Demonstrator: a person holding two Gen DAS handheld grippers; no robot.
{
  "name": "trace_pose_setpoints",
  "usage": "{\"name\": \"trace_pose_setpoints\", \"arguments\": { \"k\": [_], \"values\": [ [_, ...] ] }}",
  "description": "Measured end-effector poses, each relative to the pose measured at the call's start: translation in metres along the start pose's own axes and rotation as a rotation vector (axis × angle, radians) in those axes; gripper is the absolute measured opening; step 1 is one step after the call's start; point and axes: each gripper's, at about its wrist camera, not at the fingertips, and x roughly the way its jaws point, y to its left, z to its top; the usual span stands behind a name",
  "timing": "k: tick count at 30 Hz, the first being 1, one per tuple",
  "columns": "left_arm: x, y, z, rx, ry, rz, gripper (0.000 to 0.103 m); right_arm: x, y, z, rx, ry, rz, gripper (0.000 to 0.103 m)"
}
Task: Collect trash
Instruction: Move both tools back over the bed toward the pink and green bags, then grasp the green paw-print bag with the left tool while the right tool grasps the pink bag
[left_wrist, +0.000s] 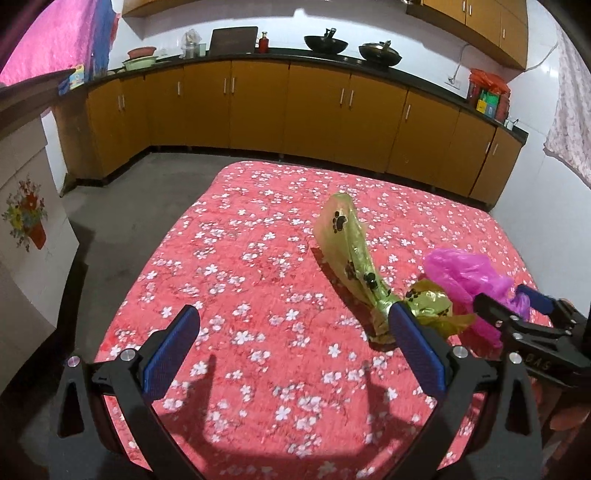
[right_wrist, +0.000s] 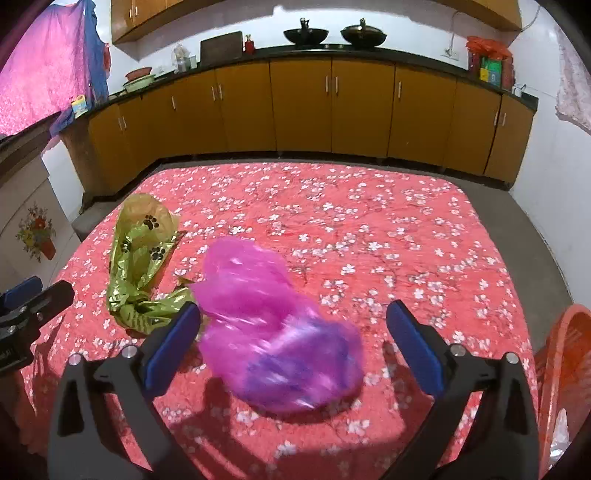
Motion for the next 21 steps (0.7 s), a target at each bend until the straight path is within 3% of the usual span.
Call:
{"name": "trace_pose_setpoints", "arguments": {
  "k": [2, 7, 11, 18, 21],
  "values": [
    [0.004, -0.002, 0.001, -0.002, 0.007, -0.009, 0.101, 0.007, 0.000, -0.001, 0.000, 0.039, 0.023, 0.079],
    [0.012, -0.015, 0.004, 0.003, 0.030, -0.037, 0.101, 0.000, -0.001, -0.005, -0.023, 0.025, 0.029, 0.069],
    [0.020, -0.031, 0.005, 0.013, 0.057, -0.060, 0.101, -0.013, -0.010, -0.011, -0.033, 0.009, -0.020, 0.068],
    [0.043, -0.050, 0.010, -0.007, 0.116, -0.046, 0.100, -0.029, -0.057, -0.022, 0.080, -0.001, -0.110, 0.068],
    [0.052, -0.053, 0.009, -0.009, 0.156, -0.042, 0.084, -0.032, -0.070, -0.025, 0.114, 0.000, -0.114, 0.069]
  ]
}}
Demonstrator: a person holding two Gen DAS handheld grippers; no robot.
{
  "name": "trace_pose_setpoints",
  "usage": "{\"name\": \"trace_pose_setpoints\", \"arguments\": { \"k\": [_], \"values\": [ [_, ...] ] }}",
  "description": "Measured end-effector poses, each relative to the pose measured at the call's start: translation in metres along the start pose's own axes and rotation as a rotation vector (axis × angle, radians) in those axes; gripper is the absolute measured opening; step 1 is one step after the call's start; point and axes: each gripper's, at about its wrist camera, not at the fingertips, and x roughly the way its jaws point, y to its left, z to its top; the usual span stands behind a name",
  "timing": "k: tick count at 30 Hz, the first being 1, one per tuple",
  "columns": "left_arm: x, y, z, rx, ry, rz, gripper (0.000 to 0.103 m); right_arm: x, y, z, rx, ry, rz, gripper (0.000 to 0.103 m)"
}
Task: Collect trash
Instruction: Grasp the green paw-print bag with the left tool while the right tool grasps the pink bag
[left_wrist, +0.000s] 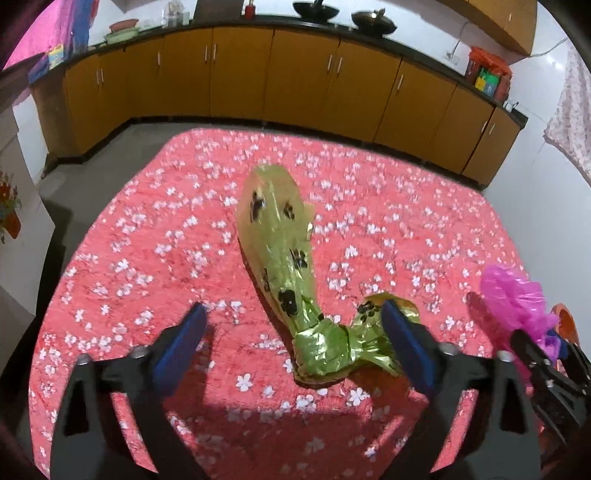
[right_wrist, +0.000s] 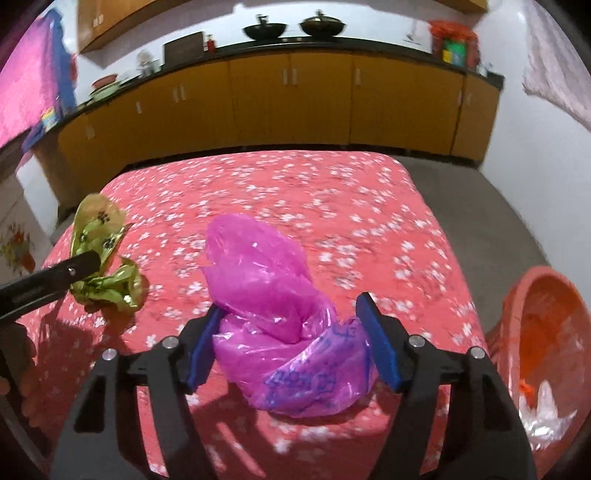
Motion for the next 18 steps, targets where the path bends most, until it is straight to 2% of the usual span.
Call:
{"name": "trace_pose_setpoints", "arguments": {
  "k": [2, 6, 14, 18],
  "values": [
    [0.005, 0.000, -0.003, -0.003, 0.027, -0.008, 0.075, -0.001, -0.003, -0.001, 0.006, 0.001, 0.001, 0.069],
    [0.004, -0.003, -0.009, 0.022, 0.021, 0.005, 0.069, -0.001, -0.003, -0.003, -0.002, 0.003, 0.006, 0.069],
    [-0.001, -0.013, -0.014, 0.060, 0.023, -0.031, 0.037, -0.002, 0.006, -0.008, -0.040, 0.020, 0.013, 0.070],
    [-0.007, -0.019, -0.017, 0.090, 0.005, -0.036, 0.032, -0.008, 0.006, -0.012, -0.047, 0.016, 0.016, 0.068]
  ]
}}
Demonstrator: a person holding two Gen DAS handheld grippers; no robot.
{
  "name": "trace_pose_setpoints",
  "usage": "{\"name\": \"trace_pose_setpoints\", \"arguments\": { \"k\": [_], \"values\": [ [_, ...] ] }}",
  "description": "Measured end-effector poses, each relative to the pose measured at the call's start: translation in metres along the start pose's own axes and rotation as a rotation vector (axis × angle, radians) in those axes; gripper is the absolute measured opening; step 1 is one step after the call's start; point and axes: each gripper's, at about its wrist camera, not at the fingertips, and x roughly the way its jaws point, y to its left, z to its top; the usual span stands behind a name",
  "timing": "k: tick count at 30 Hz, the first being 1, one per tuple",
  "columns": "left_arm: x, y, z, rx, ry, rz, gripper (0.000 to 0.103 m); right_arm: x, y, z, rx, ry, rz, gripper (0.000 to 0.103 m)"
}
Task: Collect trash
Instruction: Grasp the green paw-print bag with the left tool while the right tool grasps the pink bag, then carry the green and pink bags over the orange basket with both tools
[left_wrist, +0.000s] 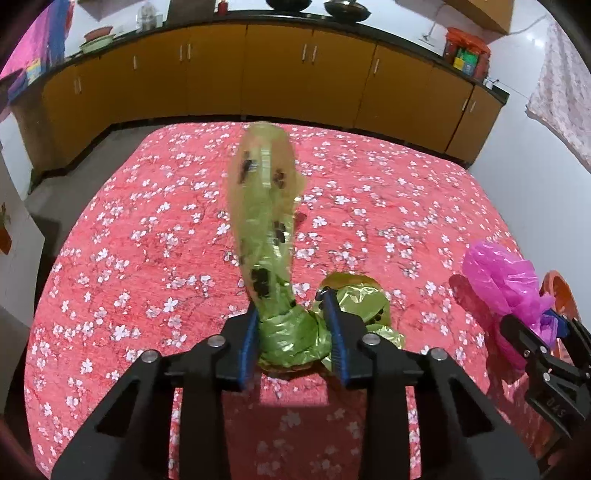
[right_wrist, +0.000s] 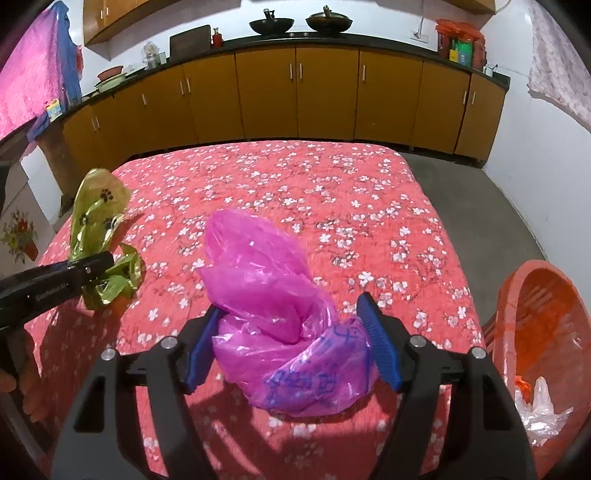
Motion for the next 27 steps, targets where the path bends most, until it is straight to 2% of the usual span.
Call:
{"name": "trace_pose_setpoints", "arguments": {
  "k": [11, 16, 27],
  "values": [
    [-0.041, -0.016, 0.002, 0.069, -0.073, -0.057, 0.025, -0.035, -0.012, -0.007, 0.048, -0.050, 0.004, 0.062],
    [-0.060, -0.029, 0.000, 0.095, -0.100, -0.085, 0.025, -0.055, -0.022, -0.010, 0.080, -0.078, 0.010, 0.059],
    [-0.086, -0.071, -0.005, 0.159, -0.132, -0.155, 0.025, -0.114, -0.051, -0.015, 0.139, -0.177, -0.021, 0.059]
  ]
}}
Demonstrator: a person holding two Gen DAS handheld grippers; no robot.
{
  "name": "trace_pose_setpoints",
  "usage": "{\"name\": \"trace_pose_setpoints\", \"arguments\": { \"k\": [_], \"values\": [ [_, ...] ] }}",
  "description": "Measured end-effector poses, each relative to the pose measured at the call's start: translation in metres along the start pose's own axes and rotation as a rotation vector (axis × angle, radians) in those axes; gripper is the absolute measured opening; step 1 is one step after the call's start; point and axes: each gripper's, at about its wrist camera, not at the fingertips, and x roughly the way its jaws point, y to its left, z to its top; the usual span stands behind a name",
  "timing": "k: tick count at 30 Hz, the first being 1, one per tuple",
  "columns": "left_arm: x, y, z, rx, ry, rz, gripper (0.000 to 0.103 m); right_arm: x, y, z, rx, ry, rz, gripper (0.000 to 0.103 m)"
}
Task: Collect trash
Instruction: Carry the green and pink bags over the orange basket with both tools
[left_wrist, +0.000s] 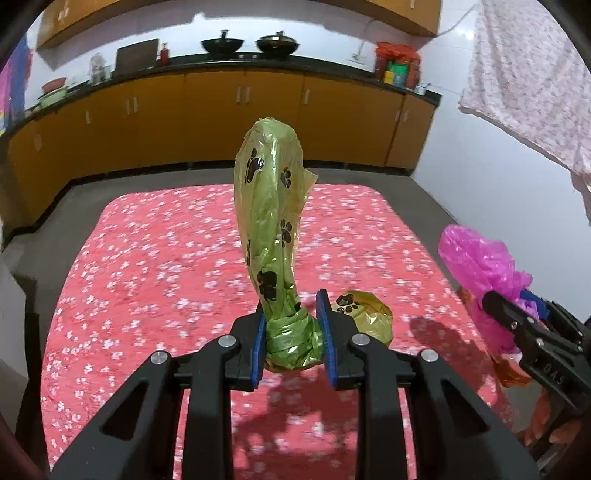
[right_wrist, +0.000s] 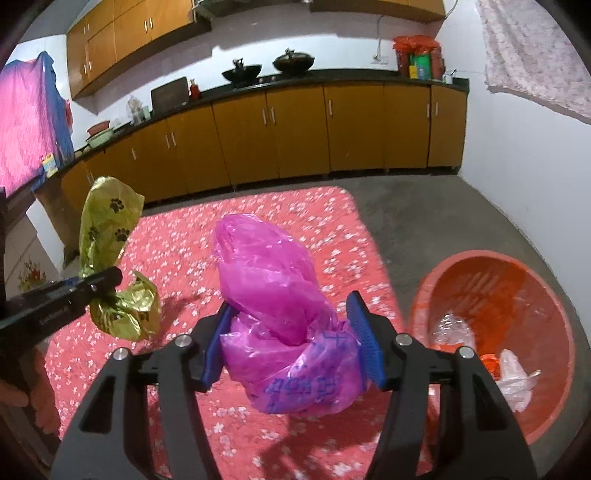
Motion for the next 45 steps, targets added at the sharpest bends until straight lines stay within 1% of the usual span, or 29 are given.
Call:
{"name": "trace_pose_setpoints", "arguments": {
  "k": [7, 13, 16, 17, 24, 29, 33, 40, 45],
  "values": [
    [-0.003, -0.042, 0.005, 0.055, -0.011, -0.078, 0.025, -0.030, -0.030, 0.003, 0.036, -0.057, -0.055, 0.059],
    [0.003, -0.082, 0.006, 0.098, -0.005, -0.160, 0.025, -0.054, -0.072, -0.003, 0.085, -0.092, -0.144, 0.059],
    [0.008, -0.107, 0.008, 0.128, 0.002, -0.204, 0.025, -0.063, -0.093, -0.007, 0.115, -0.102, -0.190, 0.059],
    [0.011, -0.118, 0.008, 0.142, 0.005, -0.229, 0.025, -0.066, -0.101, -0.008, 0.127, -0.106, -0.208, 0.059],
    [0.022, -0.174, 0.006, 0.213, 0.024, -0.323, 0.025, -0.084, -0.148, -0.015, 0.196, -0.129, -0.307, 0.059],
    [0.032, -0.208, 0.005, 0.255, 0.037, -0.377, 0.025, -0.089, -0.170, -0.020, 0.232, -0.138, -0.336, 0.059],
    [0.040, -0.227, 0.005, 0.288, 0.046, -0.398, 0.025, -0.087, -0.183, -0.024, 0.260, -0.134, -0.353, 0.059],
    [0.057, -0.245, 0.004, 0.303, 0.077, -0.427, 0.025, -0.078, -0.205, -0.027, 0.317, -0.124, -0.352, 0.059],
    [0.066, -0.257, 0.001, 0.302, 0.105, -0.441, 0.025, -0.076, -0.215, -0.025, 0.351, -0.136, -0.342, 0.059]
  ]
}}
